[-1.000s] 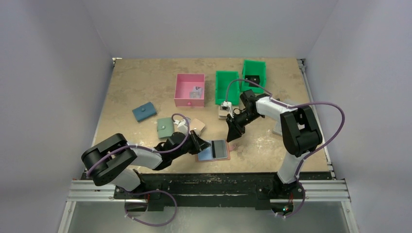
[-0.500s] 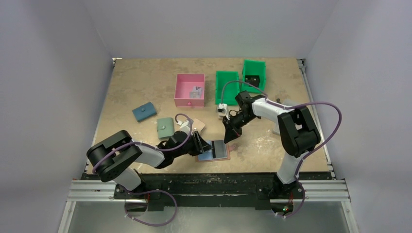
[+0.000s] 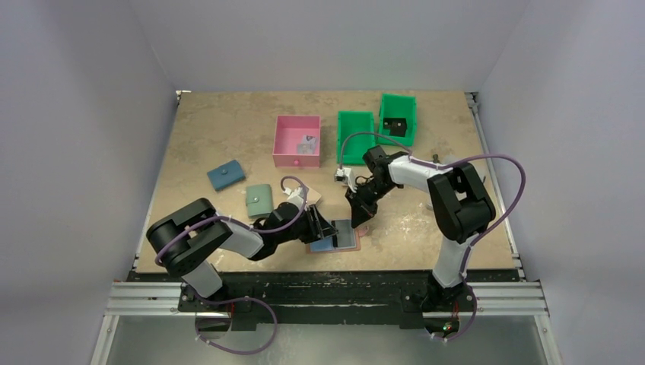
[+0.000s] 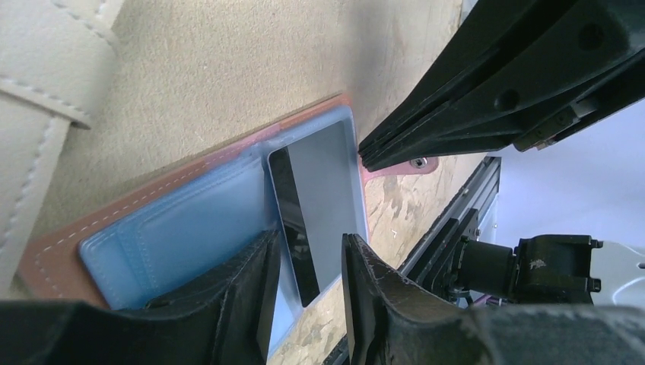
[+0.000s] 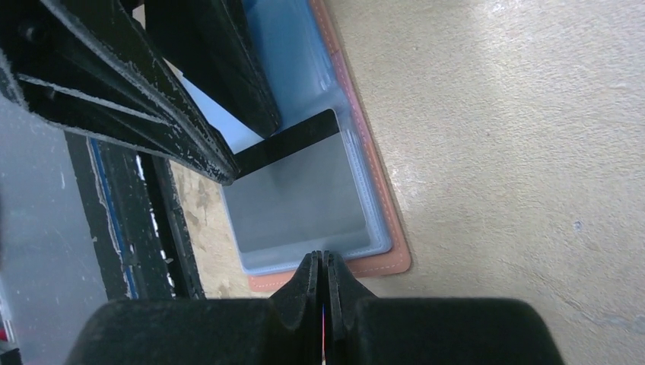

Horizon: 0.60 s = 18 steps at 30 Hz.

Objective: Take the credit cards out of the card holder
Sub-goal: Remove the credit card from the card holder.

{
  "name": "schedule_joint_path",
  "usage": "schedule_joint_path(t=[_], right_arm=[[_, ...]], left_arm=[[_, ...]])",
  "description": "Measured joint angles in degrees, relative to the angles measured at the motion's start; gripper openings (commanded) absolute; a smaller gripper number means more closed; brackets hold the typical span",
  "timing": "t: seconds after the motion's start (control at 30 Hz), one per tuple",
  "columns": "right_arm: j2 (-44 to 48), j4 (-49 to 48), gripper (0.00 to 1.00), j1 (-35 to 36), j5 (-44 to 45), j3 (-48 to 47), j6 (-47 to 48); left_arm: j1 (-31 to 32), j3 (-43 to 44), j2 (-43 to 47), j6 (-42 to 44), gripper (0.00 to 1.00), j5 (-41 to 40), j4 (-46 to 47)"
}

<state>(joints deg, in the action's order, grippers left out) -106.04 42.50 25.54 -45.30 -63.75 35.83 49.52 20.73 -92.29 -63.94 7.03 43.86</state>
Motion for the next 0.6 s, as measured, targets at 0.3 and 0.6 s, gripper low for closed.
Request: schedule_joint_path(t=[0.3, 0.6], right_arm=[[-0.9, -0.8, 0.00, 1.2, 2.3, 0.0, -2.1], [-1.1, -1.0, 0.00, 1.5, 3.8, 0.0, -3.9]], left_arm=[[0.0, 2.7, -2.4, -0.7, 0.39, 1.1, -1.0], [-0.3, 3.3, -2.6, -1.4, 0.12, 0.9, -3.2]])
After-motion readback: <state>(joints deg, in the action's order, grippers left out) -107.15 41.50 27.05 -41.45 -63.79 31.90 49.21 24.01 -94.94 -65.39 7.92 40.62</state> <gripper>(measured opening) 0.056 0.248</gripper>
